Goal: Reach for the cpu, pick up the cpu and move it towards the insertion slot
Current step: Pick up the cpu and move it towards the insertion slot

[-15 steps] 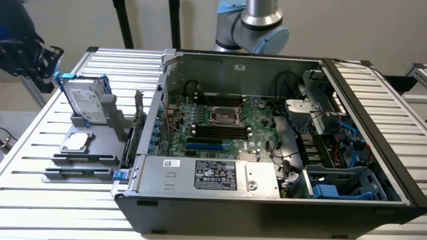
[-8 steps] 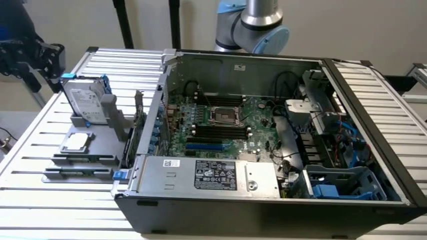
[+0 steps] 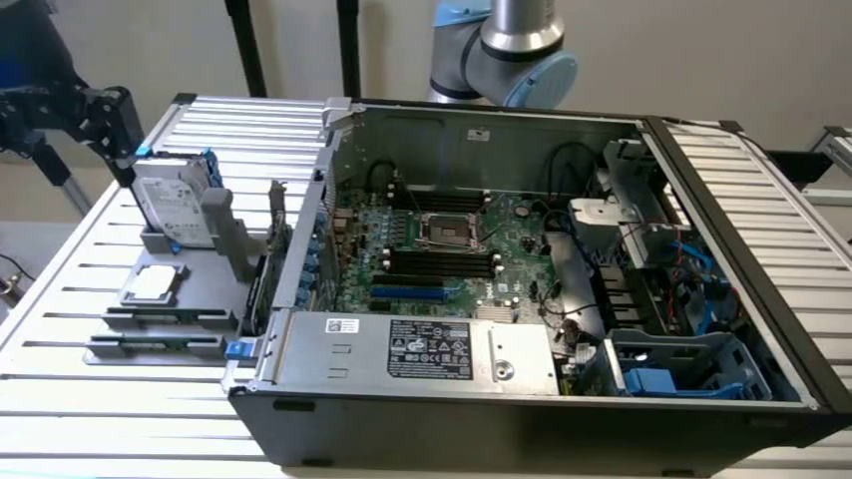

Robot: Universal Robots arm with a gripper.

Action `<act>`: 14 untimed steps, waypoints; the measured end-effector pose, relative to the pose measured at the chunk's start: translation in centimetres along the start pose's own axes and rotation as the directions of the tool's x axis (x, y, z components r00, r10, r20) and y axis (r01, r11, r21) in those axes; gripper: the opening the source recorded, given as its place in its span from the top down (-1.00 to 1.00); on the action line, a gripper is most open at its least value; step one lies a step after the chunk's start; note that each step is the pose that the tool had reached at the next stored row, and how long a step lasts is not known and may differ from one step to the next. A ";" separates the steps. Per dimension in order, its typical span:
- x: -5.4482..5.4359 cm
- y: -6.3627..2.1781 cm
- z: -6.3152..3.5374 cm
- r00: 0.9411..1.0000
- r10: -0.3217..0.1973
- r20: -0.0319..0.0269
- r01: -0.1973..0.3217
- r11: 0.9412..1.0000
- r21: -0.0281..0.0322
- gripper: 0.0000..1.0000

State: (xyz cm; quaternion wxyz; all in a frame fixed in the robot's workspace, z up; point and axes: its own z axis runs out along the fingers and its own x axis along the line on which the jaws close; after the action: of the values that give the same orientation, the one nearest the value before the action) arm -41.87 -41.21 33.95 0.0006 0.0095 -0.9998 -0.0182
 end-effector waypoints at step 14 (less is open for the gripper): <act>0.0 -0.48 2.52 1.000 0.002 0.000 -0.002 1.000 0.000 -0.41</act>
State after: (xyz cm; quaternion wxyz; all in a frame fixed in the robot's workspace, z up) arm -41.88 -41.59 31.41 0.0006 0.0084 -0.9998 -0.0182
